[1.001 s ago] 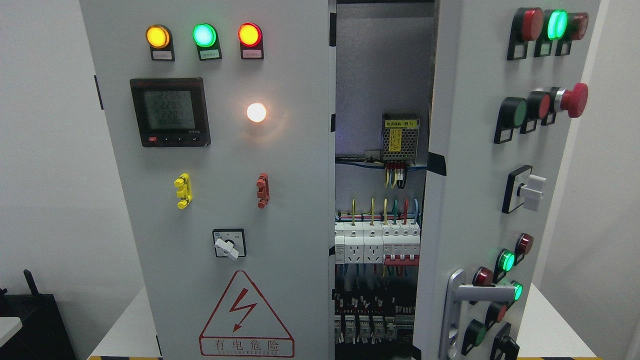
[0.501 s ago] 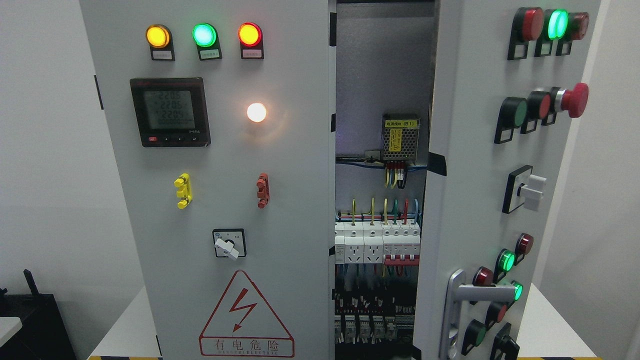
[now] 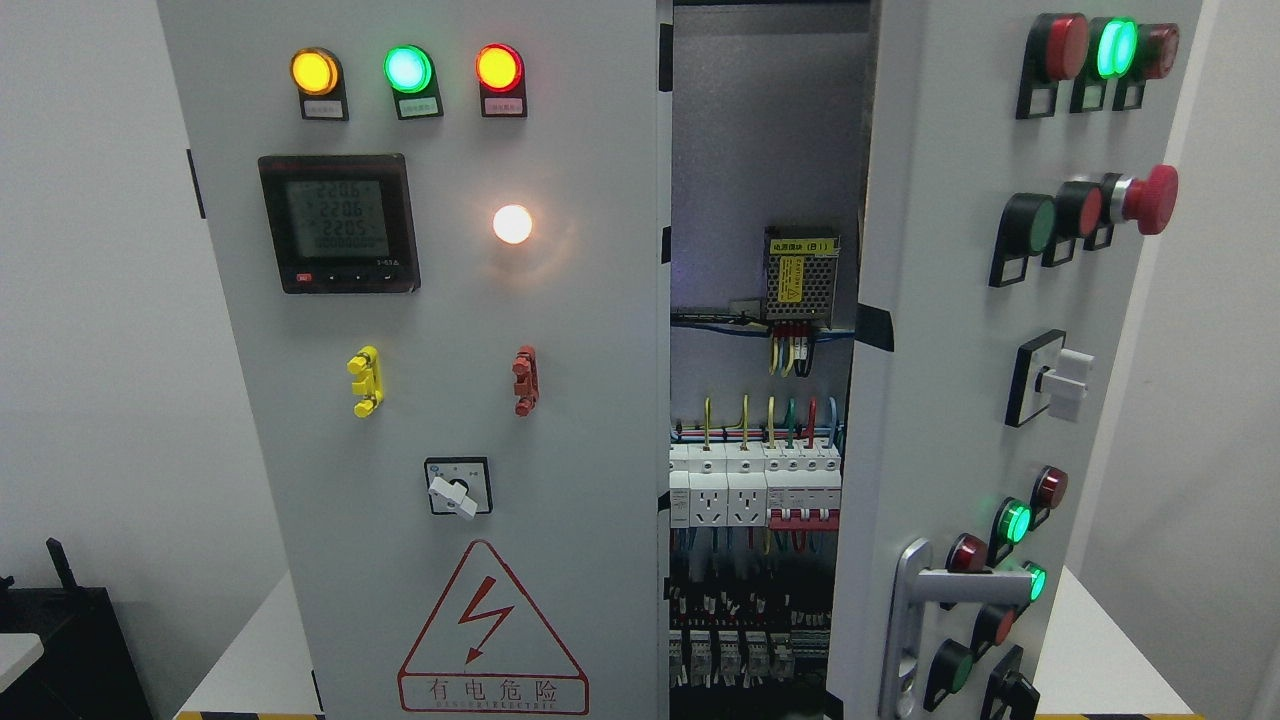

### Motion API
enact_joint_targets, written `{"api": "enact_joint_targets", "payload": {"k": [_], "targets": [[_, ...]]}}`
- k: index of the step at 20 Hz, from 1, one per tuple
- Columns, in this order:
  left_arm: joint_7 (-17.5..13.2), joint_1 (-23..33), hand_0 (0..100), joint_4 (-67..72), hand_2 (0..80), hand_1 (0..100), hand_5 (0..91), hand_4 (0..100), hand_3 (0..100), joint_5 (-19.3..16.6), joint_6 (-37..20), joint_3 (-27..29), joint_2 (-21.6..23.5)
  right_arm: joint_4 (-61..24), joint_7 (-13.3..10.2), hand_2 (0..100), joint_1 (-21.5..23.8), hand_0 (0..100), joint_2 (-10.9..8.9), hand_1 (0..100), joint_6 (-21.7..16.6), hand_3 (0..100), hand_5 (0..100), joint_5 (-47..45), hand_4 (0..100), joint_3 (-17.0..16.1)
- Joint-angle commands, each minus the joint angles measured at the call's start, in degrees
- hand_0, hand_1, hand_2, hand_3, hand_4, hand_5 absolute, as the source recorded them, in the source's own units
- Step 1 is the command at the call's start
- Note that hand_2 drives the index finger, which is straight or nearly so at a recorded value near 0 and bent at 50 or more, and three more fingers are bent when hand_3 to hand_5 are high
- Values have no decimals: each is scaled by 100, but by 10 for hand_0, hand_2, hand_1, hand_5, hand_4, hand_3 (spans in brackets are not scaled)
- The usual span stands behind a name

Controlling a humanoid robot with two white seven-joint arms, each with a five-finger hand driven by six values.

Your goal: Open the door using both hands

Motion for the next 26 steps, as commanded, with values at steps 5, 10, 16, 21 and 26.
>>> {"api": "enact_joint_targets", "payload": {"k": [5, 10, 16, 21, 26], "targets": [[-139, -1340, 0, -824, 0, 0, 0, 43, 0, 397, 807, -101, 1558, 0, -2, 0, 0, 0, 0, 0, -3, 0, 0, 0, 0, 0], [-323, -1956, 0, -1114, 0, 0, 0, 43, 0, 871, 1431, -110, 1558, 0, -2, 0, 0, 0, 0, 0, -3, 0, 0, 0, 0, 0], [-552, -2027, 0, -1343, 0, 0, 0, 43, 0, 950, 1441, -84, 1585, 0, -2, 0, 0, 0, 0, 0, -3, 0, 0, 0, 0, 0], [-605, -3596, 0, -1396, 0, 0, 0, 44, 0, 951, 2010, -1109, 1251, 0, -2, 0, 0, 0, 0, 0, -3, 0, 0, 0, 0, 0], [-780, -5197, 0, -1396, 0, 0, 0, 43, 0, 933, 2302, -2568, 1022, 0, -2, 0, 0, 0, 0, 0, -3, 0, 0, 0, 0, 0]]}}
